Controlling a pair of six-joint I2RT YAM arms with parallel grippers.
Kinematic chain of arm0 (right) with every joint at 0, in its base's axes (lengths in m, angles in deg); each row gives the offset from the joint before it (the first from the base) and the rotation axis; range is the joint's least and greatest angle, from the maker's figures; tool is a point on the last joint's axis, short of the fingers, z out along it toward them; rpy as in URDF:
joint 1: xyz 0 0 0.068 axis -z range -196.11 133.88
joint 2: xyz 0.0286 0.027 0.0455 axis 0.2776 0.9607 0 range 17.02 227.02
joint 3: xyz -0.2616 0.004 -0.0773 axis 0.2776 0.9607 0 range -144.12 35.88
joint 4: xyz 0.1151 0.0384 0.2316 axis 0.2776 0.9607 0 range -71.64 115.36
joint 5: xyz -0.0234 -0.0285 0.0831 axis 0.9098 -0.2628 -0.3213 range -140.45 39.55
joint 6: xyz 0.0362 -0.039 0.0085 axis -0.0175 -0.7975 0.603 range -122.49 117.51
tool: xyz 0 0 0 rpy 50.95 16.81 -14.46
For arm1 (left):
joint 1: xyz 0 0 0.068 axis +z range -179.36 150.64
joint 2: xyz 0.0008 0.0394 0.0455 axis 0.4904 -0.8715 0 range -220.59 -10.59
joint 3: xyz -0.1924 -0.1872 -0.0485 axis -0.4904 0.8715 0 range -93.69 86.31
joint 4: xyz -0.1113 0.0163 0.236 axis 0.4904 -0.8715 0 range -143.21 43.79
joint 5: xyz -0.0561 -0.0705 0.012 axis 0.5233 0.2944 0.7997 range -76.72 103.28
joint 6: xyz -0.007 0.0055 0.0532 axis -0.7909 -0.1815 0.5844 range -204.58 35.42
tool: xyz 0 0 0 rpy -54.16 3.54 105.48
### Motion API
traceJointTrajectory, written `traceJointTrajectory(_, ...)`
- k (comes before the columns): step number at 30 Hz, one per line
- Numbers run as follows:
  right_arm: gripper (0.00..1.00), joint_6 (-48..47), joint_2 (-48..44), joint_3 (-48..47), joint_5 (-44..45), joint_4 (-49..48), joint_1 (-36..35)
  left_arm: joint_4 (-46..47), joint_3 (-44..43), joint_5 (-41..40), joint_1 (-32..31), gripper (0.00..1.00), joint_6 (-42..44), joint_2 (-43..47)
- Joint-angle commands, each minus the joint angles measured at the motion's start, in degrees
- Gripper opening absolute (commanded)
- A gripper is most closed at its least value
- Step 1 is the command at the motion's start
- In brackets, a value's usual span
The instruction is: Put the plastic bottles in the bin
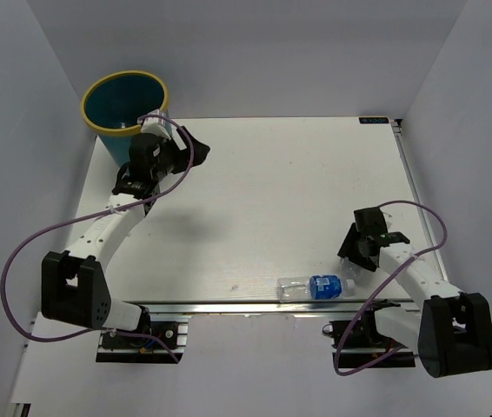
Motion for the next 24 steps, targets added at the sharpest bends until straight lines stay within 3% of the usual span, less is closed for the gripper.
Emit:
traceJointTrajectory(1, 0.53, -0.8, 2.4, -1.7, 1.9, -5.9, 0.3, 1.8, 0.6, 2.8, -0.3, 0.98, -0.4, 2.7)
traceJointTrajectory(2, 0.48, -1.4, 2.6, -2.3, 2.1, -6.4, 0.4, 2.0, 0.7, 3.3, -0.2, 0.98, -0.4, 2.6)
traceJointTrajectory(6, 0.47, -5.8, 2.4, -8.5, 3.6, -8.4, 0.4, 2.9, 0.8, 5.9, -1.4, 0.98, -1.4, 2.3)
traceJointTrajectory(8, 0.46, -10.7, 2.3, -11.2, 0.1, -10.0, 0.4, 4.5, 1.4, 7.2, -4.6, 0.98, -1.4, 2.2)
traceJointTrajectory(11, 0.42, -16.6, 4.3, -16.5, -11.4, -12.7, 0.0, 9.5, 2.2, 13.1, -8.4, 0.98, -2.0, 0.9)
traceJointTrajectory(16, 0.42, -20.3, 8.0, -21.1, -33.7, -20.0, -4.2, 17.2, 1.9, 20.8, -10.3, 0.98, -7.2, -4.0)
traceJointTrajectory(24, 0.43, -20.3, 14.3, -28.4, -41.7, -23.1, -14.9, 22.7, 1.5, 21.9, -15.6, 0.98, -8.8, -7.3)
